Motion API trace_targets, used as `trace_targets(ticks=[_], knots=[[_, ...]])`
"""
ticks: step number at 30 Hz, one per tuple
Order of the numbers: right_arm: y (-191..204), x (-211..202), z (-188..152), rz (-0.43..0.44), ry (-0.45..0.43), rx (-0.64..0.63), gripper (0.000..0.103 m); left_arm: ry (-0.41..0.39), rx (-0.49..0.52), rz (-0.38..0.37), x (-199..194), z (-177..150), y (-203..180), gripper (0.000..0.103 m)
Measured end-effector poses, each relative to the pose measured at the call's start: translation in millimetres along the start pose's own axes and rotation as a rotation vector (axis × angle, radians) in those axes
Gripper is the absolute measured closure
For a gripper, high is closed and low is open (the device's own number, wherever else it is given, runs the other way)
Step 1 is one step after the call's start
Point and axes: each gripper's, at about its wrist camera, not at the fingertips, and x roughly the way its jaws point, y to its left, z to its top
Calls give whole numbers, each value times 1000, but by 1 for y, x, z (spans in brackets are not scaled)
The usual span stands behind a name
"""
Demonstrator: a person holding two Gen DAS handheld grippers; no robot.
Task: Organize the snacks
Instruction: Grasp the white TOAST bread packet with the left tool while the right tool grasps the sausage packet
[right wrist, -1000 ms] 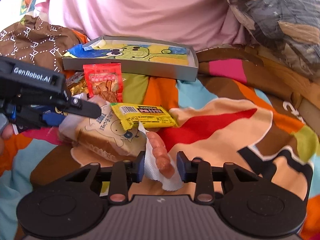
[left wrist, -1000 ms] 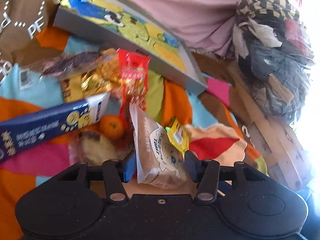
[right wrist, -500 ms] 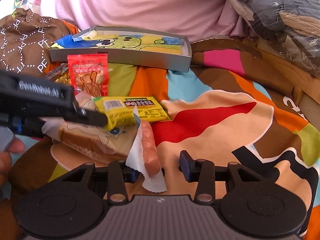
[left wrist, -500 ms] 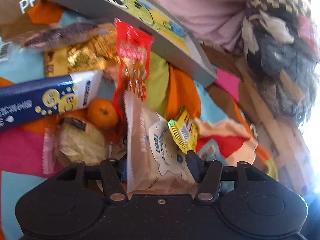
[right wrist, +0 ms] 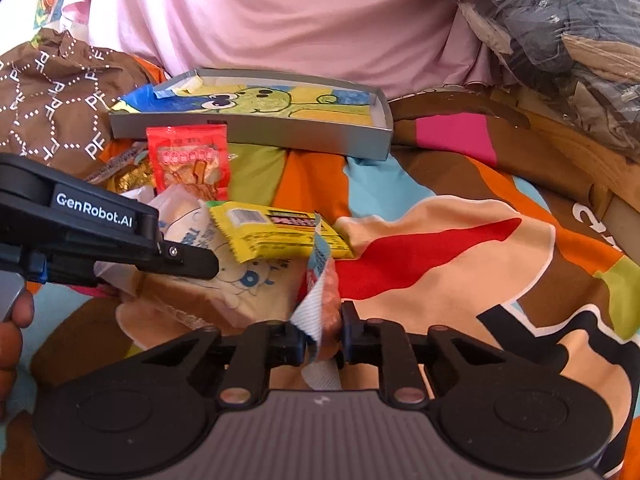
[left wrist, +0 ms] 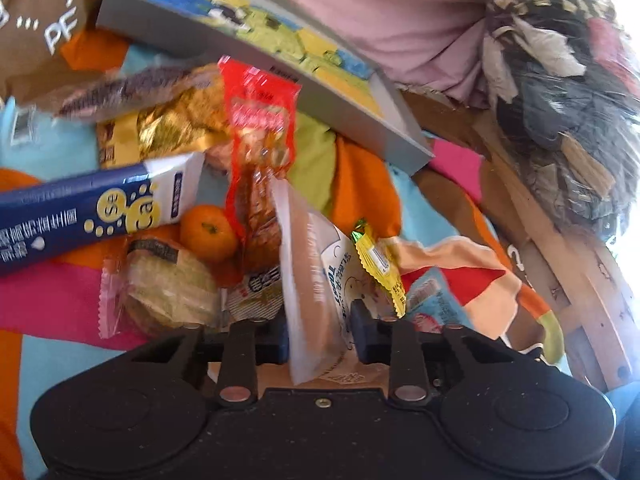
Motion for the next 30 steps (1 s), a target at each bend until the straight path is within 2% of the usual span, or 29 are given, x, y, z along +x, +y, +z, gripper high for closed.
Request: trace_targets(ticks=[7, 13, 18, 22, 26, 30], knots=[[0, -18, -2, 53, -8, 115, 85, -31, 95, 66, -27, 5, -18, 80], [-1, -36, -2, 139, -4, 224, 85, -11, 120, 127, -60, 20, -22, 82], [3, -34, -7, 156, 25, 225, 85, 31, 162, 150, -69, 30, -25, 82], [-2, -27, -13, 147, 59, 251, 84, 34, 243, 132, -59, 25, -36, 82], [-1, -26, -15, 139, 52, 233, 84, 14, 304, 108, -43, 14, -46, 81], [0, -26, -16, 130, 50, 220, 82, -14, 299, 76, -33, 11, -45, 76]])
